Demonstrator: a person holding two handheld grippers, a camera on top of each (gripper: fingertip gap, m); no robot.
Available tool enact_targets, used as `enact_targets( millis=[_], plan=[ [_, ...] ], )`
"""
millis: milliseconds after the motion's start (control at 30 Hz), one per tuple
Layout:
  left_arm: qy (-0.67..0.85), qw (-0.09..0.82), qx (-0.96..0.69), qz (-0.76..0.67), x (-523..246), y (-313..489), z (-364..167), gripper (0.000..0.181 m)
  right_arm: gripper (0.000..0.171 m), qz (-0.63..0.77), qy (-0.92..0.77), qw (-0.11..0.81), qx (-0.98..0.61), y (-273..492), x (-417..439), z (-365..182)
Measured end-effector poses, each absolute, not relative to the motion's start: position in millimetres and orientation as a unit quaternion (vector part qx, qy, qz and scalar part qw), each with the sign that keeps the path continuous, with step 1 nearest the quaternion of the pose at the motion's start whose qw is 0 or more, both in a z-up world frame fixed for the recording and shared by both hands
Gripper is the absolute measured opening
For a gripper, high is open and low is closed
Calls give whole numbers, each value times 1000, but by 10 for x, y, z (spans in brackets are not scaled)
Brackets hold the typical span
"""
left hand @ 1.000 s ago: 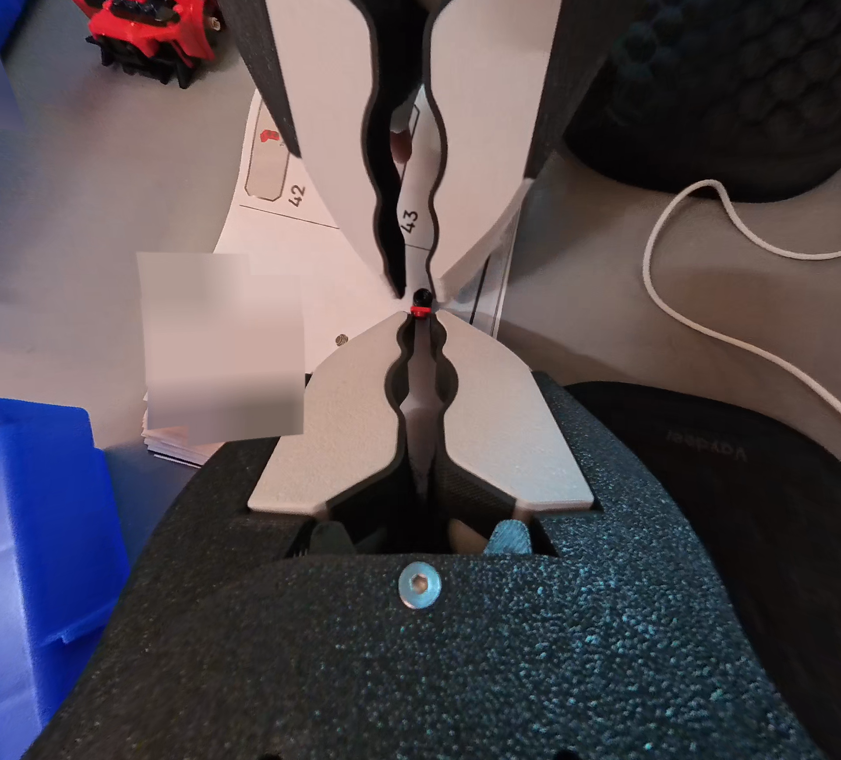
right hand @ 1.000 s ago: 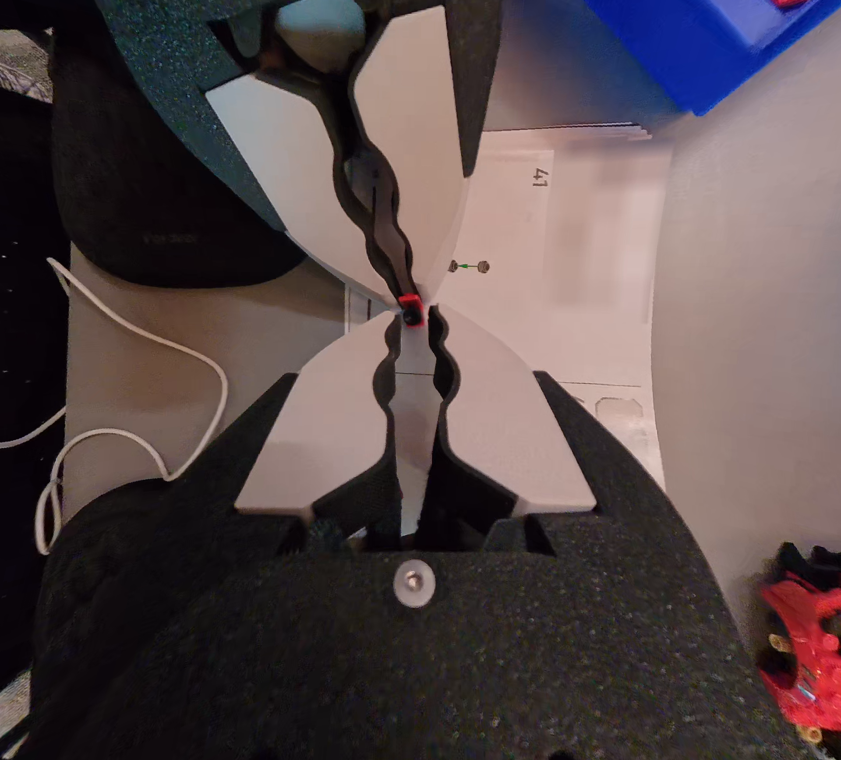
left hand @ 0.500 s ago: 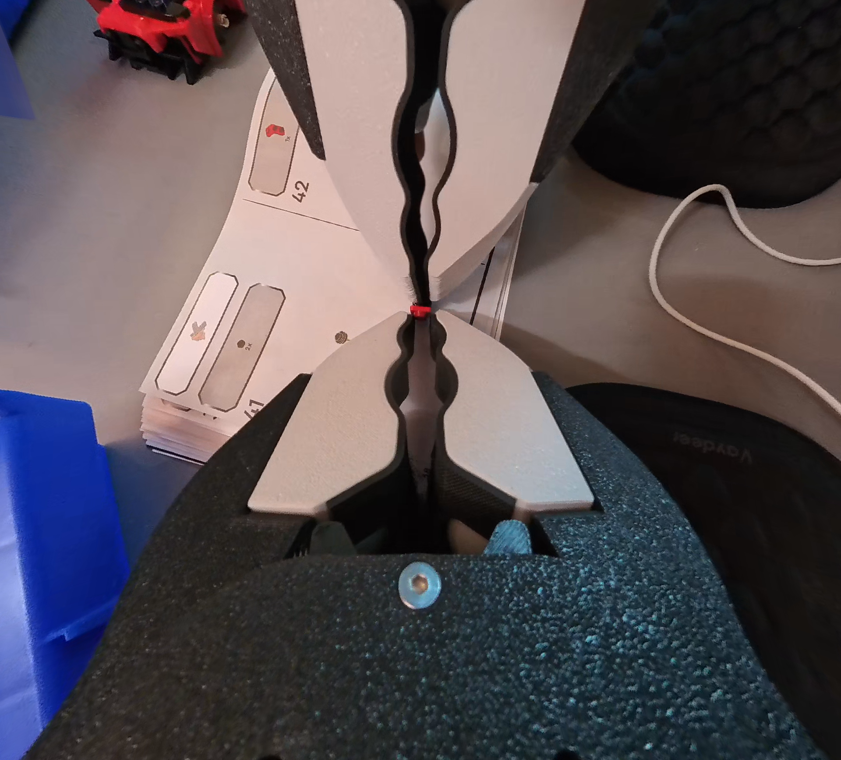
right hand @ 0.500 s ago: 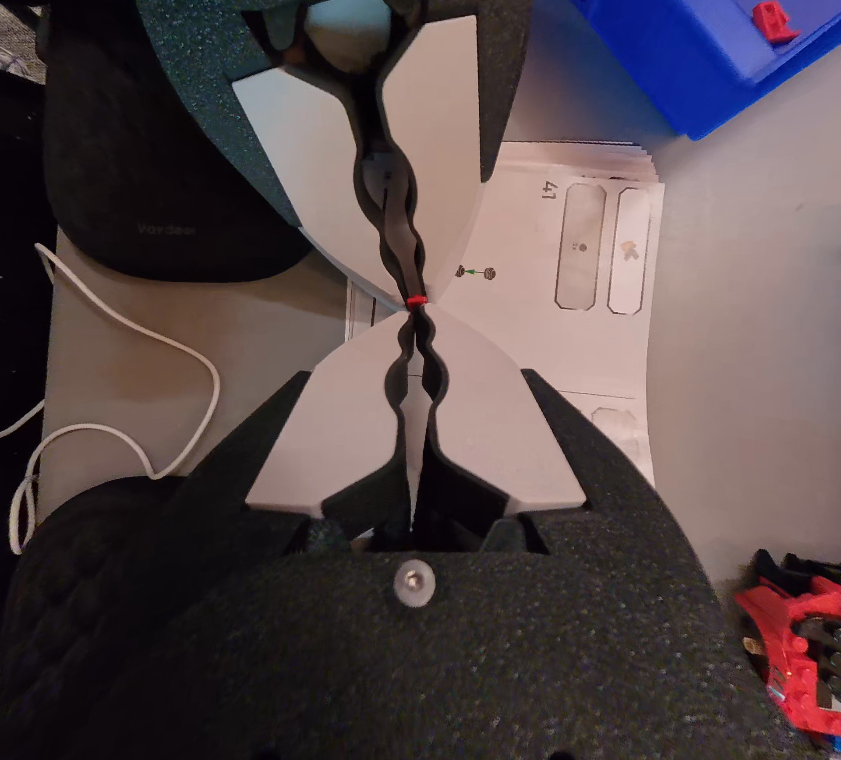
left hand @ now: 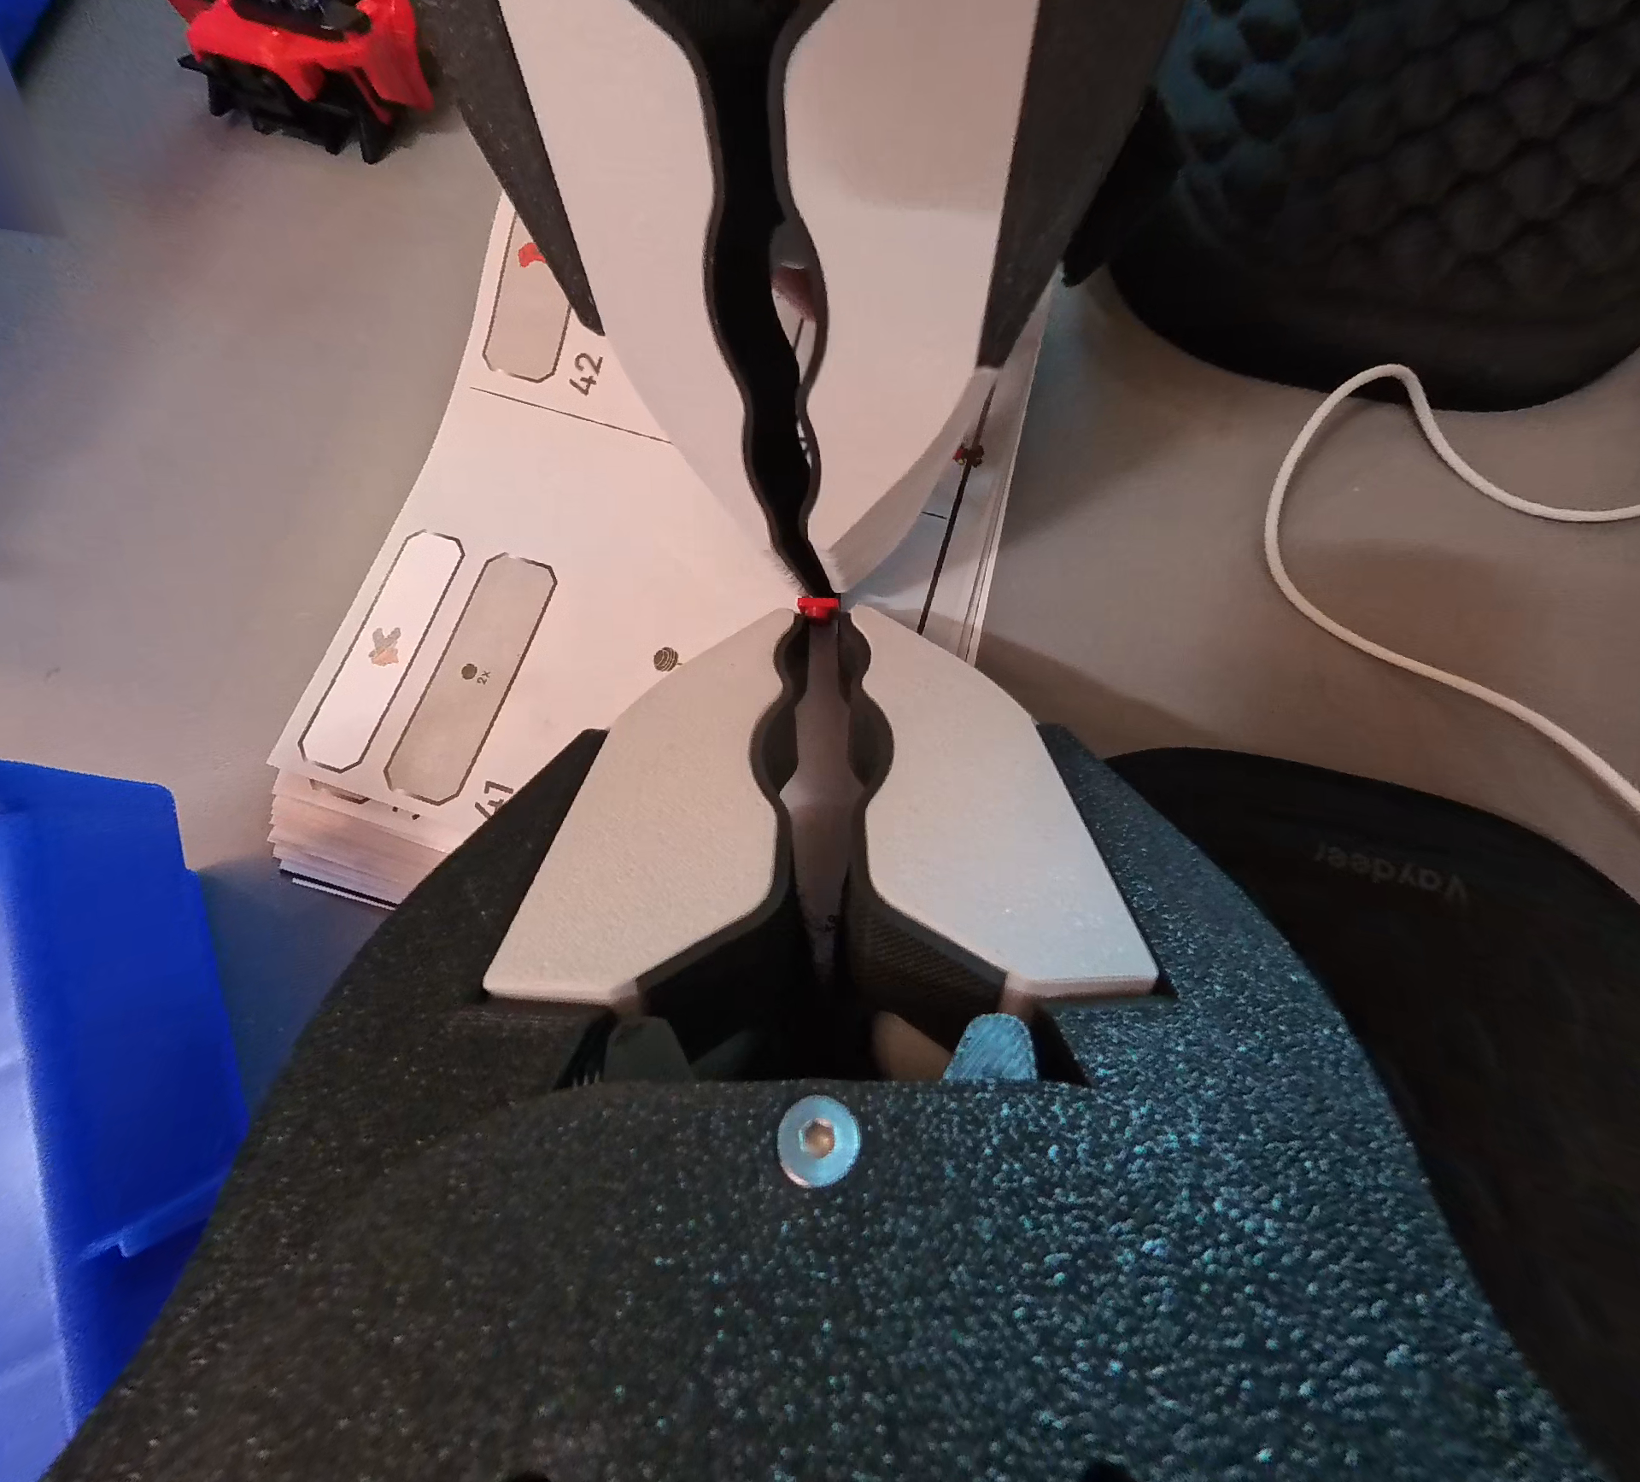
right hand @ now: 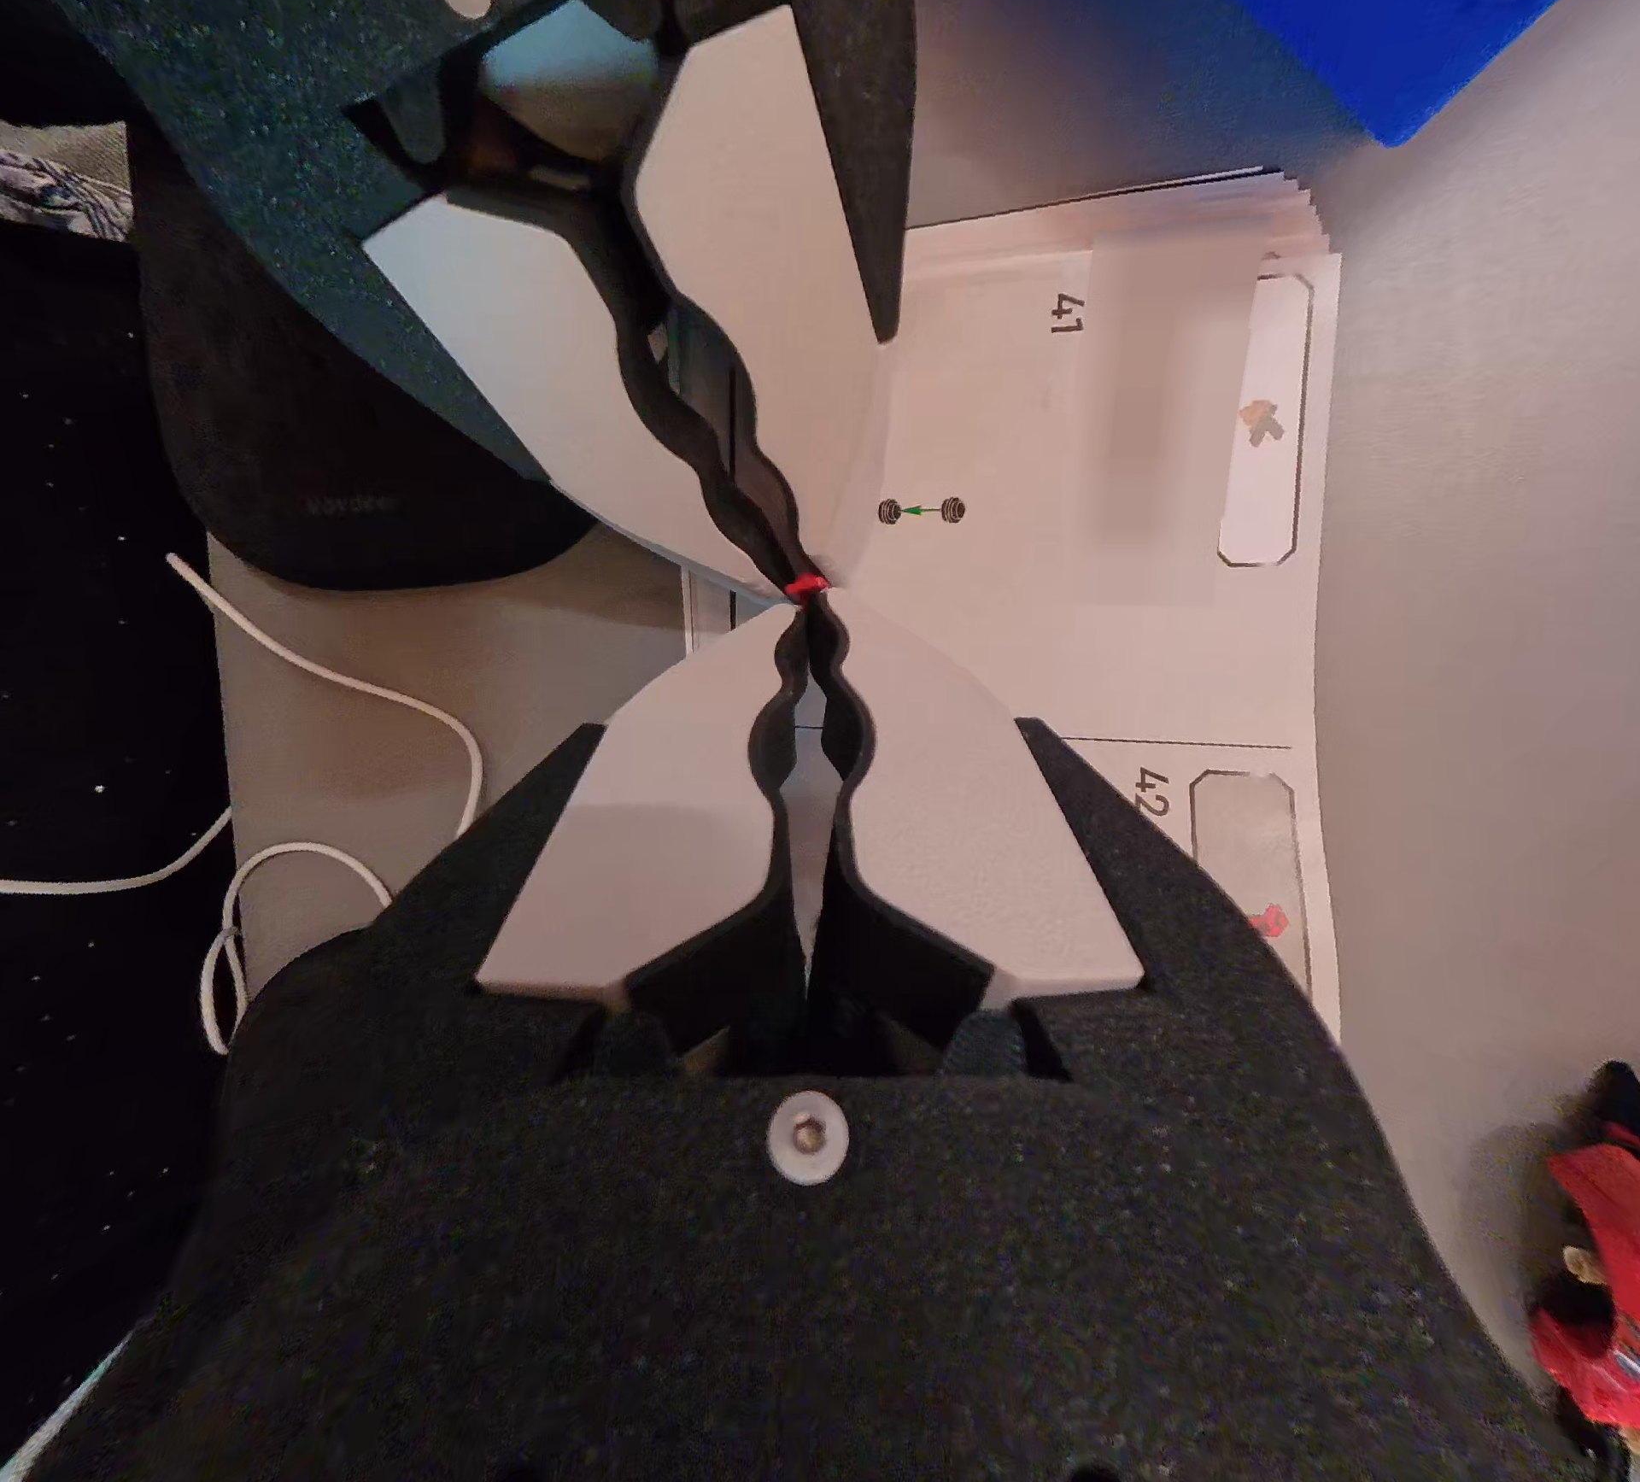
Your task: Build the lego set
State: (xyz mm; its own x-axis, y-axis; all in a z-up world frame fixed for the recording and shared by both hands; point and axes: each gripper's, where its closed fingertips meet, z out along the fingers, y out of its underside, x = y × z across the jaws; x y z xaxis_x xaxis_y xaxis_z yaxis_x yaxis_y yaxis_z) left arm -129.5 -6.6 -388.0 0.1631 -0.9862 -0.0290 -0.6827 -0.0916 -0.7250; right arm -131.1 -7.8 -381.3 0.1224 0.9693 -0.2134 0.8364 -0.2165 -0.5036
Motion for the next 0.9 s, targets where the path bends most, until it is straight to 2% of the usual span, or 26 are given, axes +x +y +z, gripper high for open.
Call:
enact_targets(
  millis=[533, 567, 600, 633, 767, 900],
  plan=[
    [599, 309, -698, -243, -1293, -66, -3882, 6, 1, 253, -624, 131, -727, -81, -1312, -3799],
    [599, 310, -698, -242, -1293, -66, -3882, 6, 1, 261, -623, 136, -725, -84, -1311, -3781],
    [599, 310, -697, -242, -1293, -66, -3882, 6, 14, 270, -621, 144, -721, -85, -1313, -3750],
    [599, 309, -698, -242, -1293, -66, -3882, 6, 14, 272, -623, 149, -719, -82, -1298, -3728],
    [598, 307, -699, -246, -1293, -66, -3883, 6, 14, 268, -633, 173, -705, -59, -1265, -3723],
    [597, 307, -699, -246, -1292, -66, -3882, 6, 6, 276, -629, 186, -703, -50, -1293, -3765]
  ],
)
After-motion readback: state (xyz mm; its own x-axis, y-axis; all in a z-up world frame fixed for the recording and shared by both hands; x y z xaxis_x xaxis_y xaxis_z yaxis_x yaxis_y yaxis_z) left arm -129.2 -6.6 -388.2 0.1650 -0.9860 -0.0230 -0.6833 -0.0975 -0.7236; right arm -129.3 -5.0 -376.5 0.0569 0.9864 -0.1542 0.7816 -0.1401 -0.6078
